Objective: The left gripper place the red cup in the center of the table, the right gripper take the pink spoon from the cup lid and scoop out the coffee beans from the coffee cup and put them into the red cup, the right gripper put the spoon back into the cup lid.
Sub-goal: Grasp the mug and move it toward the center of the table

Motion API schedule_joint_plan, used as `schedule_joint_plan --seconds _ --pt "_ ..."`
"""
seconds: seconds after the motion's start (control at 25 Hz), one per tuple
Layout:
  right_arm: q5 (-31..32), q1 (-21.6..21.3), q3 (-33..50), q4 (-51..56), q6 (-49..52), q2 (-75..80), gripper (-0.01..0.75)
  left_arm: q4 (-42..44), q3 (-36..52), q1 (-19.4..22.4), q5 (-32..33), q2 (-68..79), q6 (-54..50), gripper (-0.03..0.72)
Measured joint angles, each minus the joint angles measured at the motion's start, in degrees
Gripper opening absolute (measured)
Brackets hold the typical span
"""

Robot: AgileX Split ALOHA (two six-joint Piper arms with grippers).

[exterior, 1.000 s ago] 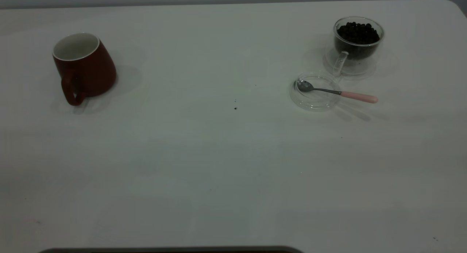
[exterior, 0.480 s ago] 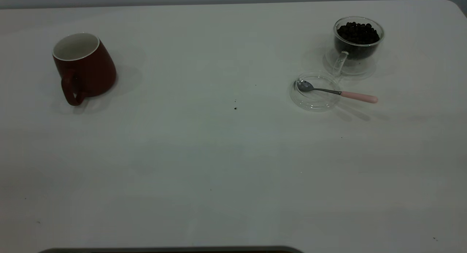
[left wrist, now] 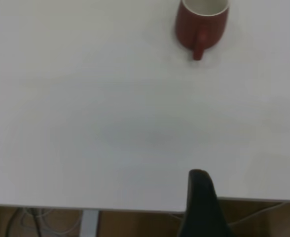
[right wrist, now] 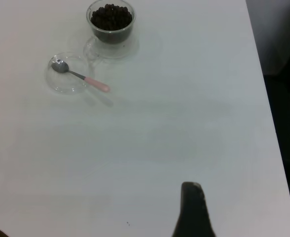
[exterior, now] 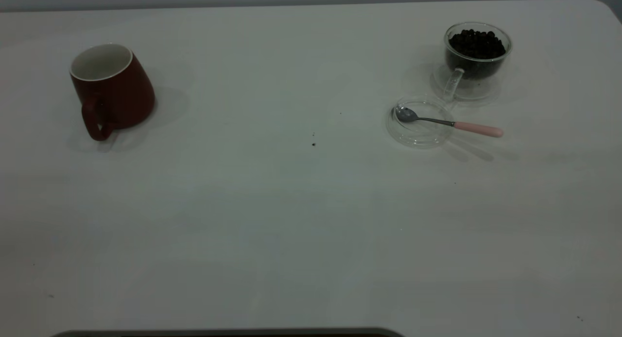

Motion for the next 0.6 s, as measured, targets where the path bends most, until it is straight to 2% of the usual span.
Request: schedule_joint_plan --seconds 0.2,0.6 --pt "0.0 0.0 0.0 -0.32 0.0 0.0 0.589 -0.21 -2.96 -0.2 -1.11 5.26 -2.38 0.569" --pt "0.0 0.0 0.0 0.0 0.0 0.0 0.589 0.97 -24.59 -0.2 -5.75 39.37 1.67 0.569"
